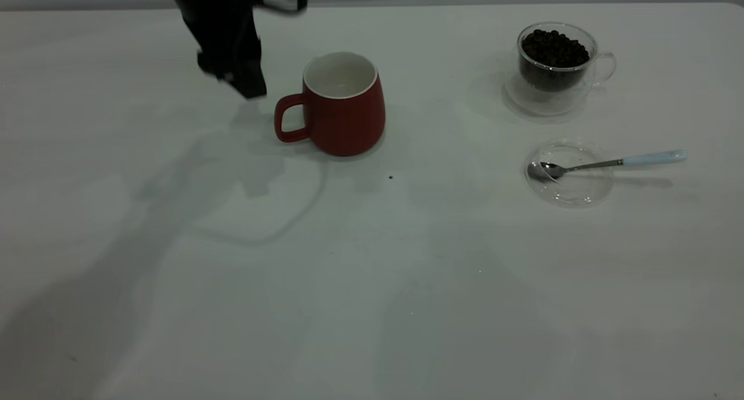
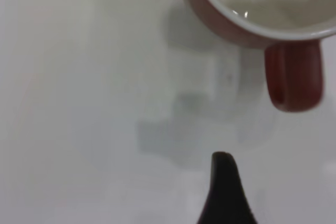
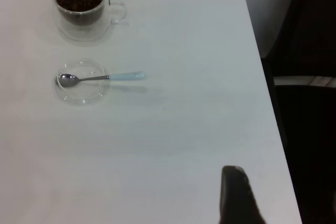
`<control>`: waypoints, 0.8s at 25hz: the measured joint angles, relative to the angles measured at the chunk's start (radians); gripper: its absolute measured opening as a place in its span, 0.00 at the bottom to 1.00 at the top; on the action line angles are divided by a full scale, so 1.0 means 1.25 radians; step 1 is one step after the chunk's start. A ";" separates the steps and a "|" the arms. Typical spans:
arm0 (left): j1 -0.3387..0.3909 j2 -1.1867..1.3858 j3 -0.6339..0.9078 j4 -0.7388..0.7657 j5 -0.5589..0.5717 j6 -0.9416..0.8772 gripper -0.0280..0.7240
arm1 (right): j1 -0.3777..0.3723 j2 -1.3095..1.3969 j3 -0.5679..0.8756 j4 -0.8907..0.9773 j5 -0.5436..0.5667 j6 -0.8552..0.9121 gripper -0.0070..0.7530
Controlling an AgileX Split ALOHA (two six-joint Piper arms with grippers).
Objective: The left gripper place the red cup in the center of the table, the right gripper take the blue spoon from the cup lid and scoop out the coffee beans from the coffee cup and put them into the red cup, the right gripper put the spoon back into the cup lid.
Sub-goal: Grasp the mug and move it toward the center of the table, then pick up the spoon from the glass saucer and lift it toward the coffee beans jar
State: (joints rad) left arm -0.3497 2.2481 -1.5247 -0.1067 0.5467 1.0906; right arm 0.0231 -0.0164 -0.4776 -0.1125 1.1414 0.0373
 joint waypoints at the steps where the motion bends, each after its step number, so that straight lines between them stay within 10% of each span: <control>1: 0.000 -0.023 0.000 0.000 0.019 -0.008 0.83 | 0.000 0.000 0.000 0.000 0.000 0.000 0.62; 20: 0.000 -0.756 0.000 0.021 0.316 -0.385 0.82 | 0.000 0.000 0.000 0.000 0.000 0.000 0.62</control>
State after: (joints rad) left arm -0.3497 1.3034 -1.5247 -0.0799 0.9420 0.6087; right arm 0.0231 -0.0164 -0.4776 -0.1125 1.1414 0.0373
